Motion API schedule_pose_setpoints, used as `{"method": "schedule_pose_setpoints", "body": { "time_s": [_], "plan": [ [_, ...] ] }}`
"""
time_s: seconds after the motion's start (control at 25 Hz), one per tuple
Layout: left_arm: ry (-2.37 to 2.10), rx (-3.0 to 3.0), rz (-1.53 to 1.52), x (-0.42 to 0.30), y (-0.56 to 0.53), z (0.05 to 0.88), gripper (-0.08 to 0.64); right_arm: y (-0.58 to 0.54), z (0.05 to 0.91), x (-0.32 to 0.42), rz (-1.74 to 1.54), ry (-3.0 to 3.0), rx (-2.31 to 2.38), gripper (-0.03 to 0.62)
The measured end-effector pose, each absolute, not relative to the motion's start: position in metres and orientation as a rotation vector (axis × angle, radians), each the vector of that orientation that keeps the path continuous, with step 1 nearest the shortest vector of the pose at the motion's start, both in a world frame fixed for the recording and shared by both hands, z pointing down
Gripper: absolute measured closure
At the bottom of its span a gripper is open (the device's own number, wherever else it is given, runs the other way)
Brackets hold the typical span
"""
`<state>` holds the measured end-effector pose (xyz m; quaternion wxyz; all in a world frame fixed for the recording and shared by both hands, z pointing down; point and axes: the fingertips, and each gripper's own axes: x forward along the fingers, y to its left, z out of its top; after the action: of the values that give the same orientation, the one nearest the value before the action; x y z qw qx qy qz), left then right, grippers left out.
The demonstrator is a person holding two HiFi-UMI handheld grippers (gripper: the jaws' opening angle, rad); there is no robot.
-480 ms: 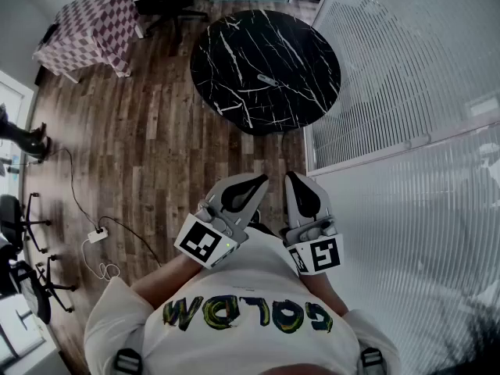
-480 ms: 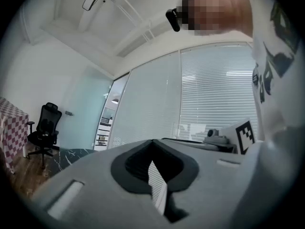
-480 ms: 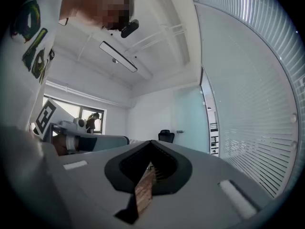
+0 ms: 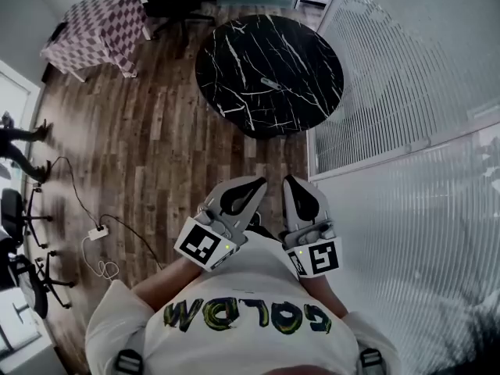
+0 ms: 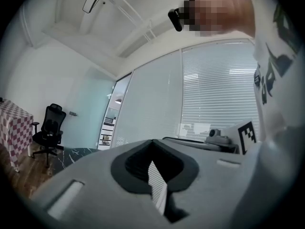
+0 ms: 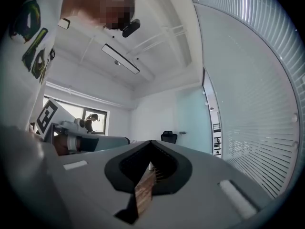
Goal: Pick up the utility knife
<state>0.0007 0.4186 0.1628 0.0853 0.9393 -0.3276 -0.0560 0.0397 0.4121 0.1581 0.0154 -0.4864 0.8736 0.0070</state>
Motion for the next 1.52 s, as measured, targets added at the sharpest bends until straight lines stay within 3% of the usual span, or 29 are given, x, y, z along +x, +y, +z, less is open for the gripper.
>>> {"method": "schedule_pose_setpoints", "body": {
  "time_s": [0.84, 1.52],
  "plan": [
    [-1.075, 2.74, -0.107, 0.026, 0.419, 0.181, 0.557, 0.416, 0.166, 0.075, -0.027, 2.728, -1.43, 0.589],
    [-1.082, 2.726, -0.085, 0.002, 0.271, 0.198, 0.557, 0.269, 0.185, 0.051, -0.076, 2.767, -1.426, 0.589]
  ]
}}
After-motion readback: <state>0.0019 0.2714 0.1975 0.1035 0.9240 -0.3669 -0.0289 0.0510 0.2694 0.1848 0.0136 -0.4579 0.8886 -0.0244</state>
